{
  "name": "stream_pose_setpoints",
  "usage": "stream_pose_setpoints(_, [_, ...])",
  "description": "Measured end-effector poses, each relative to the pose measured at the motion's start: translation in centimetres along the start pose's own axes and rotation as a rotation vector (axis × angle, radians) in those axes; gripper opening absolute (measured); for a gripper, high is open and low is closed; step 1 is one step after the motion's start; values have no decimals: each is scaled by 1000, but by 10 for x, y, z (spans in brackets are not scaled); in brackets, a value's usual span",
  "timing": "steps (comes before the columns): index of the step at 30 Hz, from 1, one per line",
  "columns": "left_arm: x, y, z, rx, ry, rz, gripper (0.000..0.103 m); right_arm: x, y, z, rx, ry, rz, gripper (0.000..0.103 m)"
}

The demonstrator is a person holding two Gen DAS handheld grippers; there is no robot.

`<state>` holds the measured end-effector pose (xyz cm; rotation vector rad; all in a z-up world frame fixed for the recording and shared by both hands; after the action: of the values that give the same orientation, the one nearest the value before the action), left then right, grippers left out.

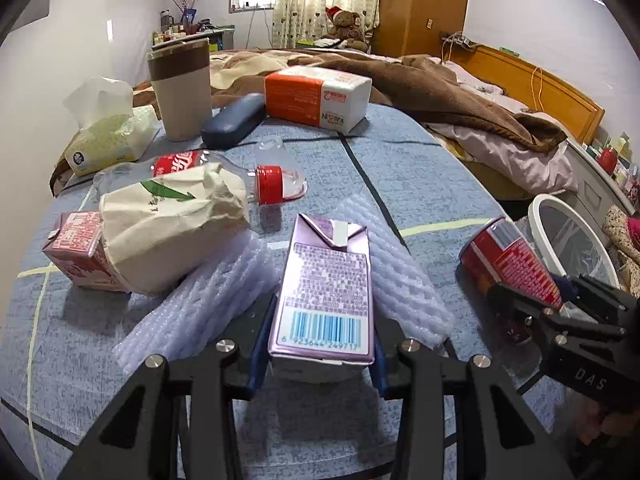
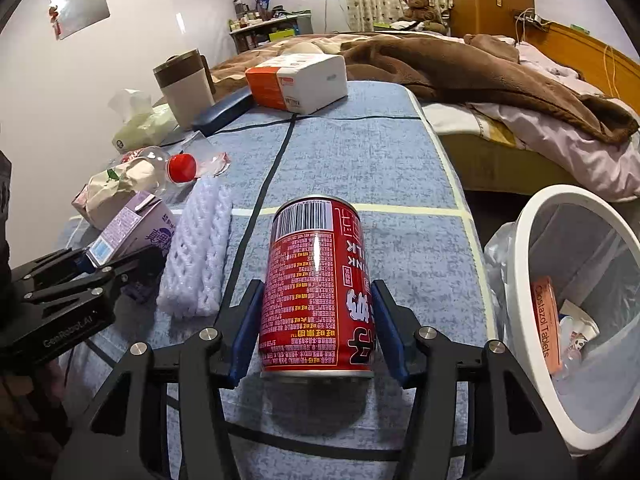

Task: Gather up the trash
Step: 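Grasp the red can with the right tool while the left tool approaches the purple milk carton, then carry the red can and purple carton over the white bin and open both tools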

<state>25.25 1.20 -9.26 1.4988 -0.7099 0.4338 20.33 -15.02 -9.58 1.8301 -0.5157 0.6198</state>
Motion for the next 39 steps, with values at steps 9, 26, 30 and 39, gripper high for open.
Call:
stream_pose_setpoints(9, [3,20,3,13,11,44,42,0,8,0,33,-3,31,54])
stream_pose_setpoints(26, [12,77,16,3,14,150,42,11,61,4,62,-11,143,54])
stream_pose_setpoints(30, [18,91,30,-21,-1,182,42,12,77,12,57,-19,174,54])
stream_pose_setpoints(39, [24,108,78,-97,-54,217,42,10,113,42,-2,-46,222,54])
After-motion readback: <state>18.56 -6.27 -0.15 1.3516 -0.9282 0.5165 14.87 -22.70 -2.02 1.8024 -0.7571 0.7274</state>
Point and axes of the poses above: each gripper's, at about its wrist camera, not at the fingertips, and y roughly against the way its jaws point, z to its right, x to its top, the point moved 5 cm from there along -y, roughly the way its jaws point, and after that the axes turned 10 degrees about x, right-handed, at the moved point
